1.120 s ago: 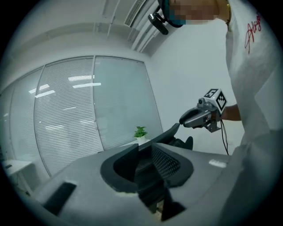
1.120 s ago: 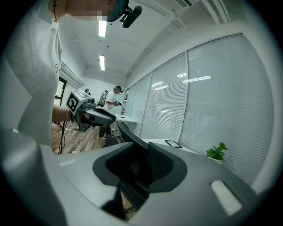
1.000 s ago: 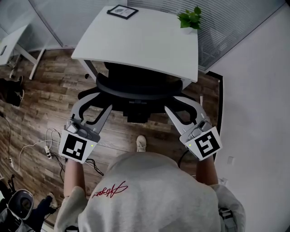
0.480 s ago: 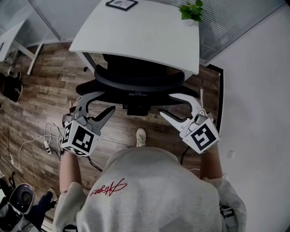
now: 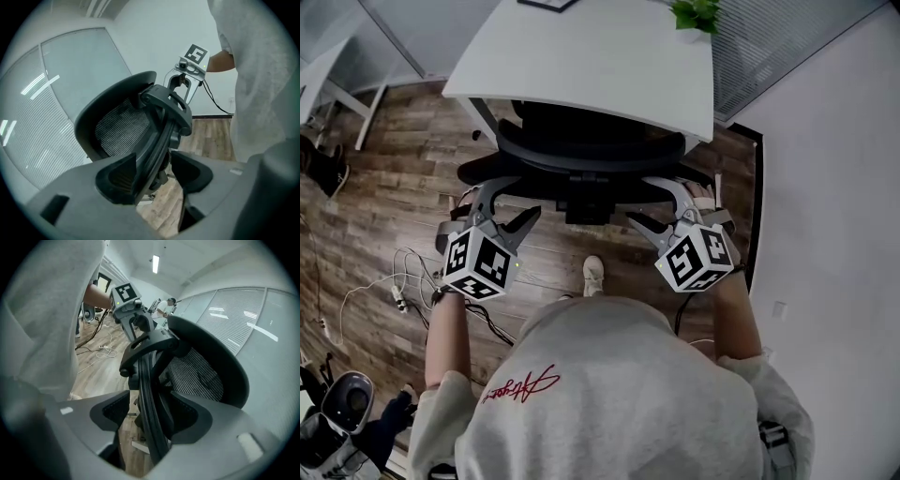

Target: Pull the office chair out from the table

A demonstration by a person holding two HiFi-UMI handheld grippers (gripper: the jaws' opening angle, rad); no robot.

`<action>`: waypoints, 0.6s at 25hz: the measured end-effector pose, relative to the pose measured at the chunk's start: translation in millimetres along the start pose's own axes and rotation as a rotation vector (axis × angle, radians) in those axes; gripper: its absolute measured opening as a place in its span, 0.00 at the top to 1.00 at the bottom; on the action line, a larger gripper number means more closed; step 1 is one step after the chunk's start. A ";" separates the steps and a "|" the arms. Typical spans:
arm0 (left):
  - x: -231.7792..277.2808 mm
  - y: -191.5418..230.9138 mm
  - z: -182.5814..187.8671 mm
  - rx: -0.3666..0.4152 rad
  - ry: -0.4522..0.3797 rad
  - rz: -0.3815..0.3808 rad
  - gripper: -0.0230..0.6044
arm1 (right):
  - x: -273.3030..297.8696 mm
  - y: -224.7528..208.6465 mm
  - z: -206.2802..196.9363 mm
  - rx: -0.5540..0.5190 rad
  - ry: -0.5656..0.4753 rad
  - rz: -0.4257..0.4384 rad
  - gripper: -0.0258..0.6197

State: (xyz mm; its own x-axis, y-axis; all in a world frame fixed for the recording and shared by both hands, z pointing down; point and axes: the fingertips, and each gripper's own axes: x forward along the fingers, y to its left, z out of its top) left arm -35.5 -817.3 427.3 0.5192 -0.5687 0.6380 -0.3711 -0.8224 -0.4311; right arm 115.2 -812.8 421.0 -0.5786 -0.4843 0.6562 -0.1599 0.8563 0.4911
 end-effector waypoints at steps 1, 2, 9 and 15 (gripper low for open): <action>1.8 0.2 -1.3 0.000 0.006 -0.001 0.59 | 3.3 0.5 -2.6 -0.013 0.017 -0.004 0.55; 3.5 0.5 -3.2 0.004 0.018 0.000 0.59 | 6.1 0.7 -4.3 -0.019 0.030 -0.009 0.55; 14.8 1.3 -12.5 0.019 0.069 -0.004 0.61 | 20.7 2.7 -10.6 -0.038 0.083 -0.026 0.55; 24.7 3.3 -7.5 0.123 0.105 0.003 0.62 | 30.8 4.0 -13.7 -0.083 0.127 -0.041 0.55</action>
State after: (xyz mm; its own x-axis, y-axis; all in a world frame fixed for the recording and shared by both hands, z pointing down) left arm -29.7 -834.0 446.4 0.4321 -0.5719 0.6973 -0.2722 -0.8199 -0.5037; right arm 107.7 -826.8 451.1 -0.4660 -0.5423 0.6991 -0.1119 0.8199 0.5614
